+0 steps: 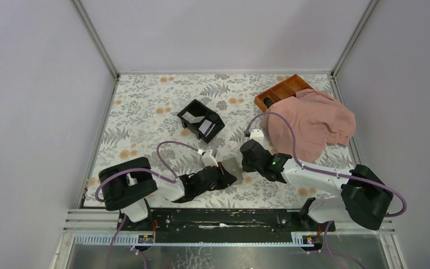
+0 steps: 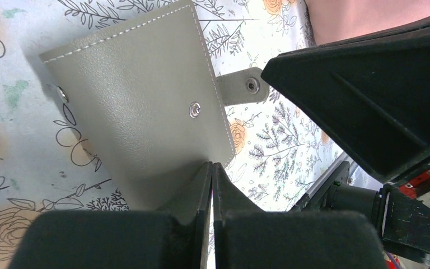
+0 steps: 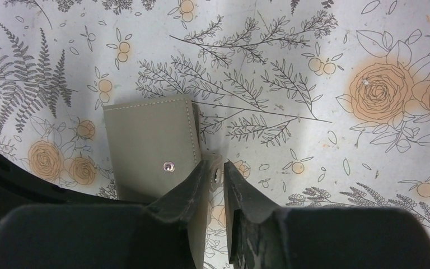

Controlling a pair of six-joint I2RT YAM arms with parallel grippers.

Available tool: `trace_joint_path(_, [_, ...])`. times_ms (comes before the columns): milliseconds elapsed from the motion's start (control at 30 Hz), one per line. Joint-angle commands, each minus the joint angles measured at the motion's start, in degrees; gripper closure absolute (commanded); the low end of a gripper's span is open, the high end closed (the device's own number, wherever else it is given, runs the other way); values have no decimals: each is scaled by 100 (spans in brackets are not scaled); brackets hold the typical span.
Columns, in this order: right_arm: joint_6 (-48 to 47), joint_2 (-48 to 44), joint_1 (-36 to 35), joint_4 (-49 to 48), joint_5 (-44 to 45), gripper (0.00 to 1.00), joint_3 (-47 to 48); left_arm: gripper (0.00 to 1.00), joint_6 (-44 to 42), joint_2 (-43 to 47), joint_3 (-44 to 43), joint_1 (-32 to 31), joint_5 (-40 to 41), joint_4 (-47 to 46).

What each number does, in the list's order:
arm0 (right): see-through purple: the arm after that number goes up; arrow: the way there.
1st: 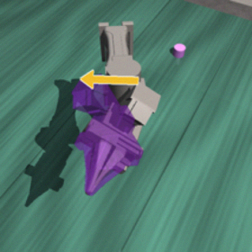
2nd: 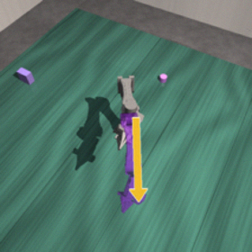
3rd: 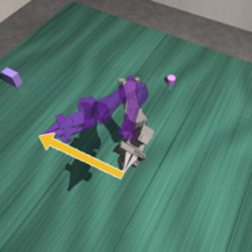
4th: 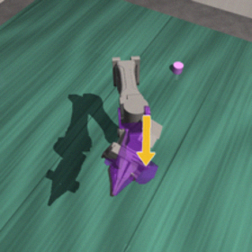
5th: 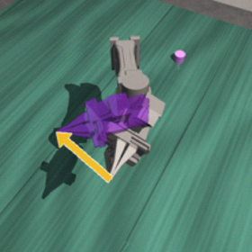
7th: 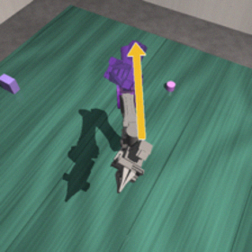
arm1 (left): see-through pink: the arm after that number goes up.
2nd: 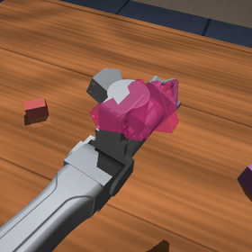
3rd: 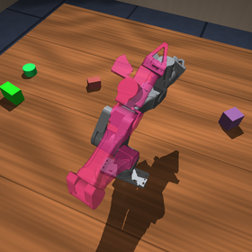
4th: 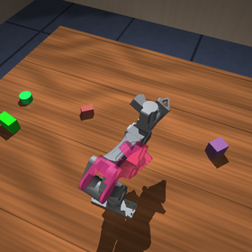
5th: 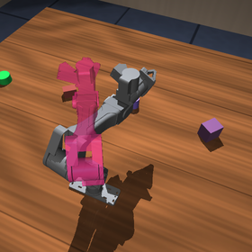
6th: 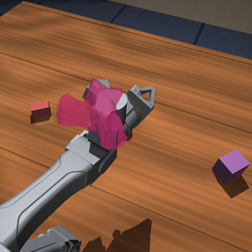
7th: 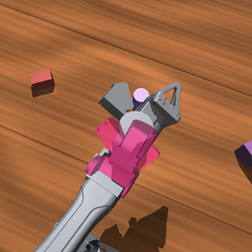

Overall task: Put the credit cards into the card holder
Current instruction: Close the card holder at the center of the board.

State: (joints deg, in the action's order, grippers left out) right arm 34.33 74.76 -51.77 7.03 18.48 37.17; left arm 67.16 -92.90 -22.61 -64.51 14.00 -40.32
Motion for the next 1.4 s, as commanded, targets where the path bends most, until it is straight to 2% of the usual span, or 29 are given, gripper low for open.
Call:
trace_joint_path(0, [-75, -29, -41, -84, -9, 78, 248, 96, -80, -234, 34, -20, 238, 516])
trace_joint_path(700, [-110, -85, -159, -18, -2, 68, 316, 96, -27, -430, 18, -21, 165, 402])
trace_joint_path(1367, [-106, 69, -317, 156, 174, 66, 434, 96, -1, -427, 36, -21, 154, 393])
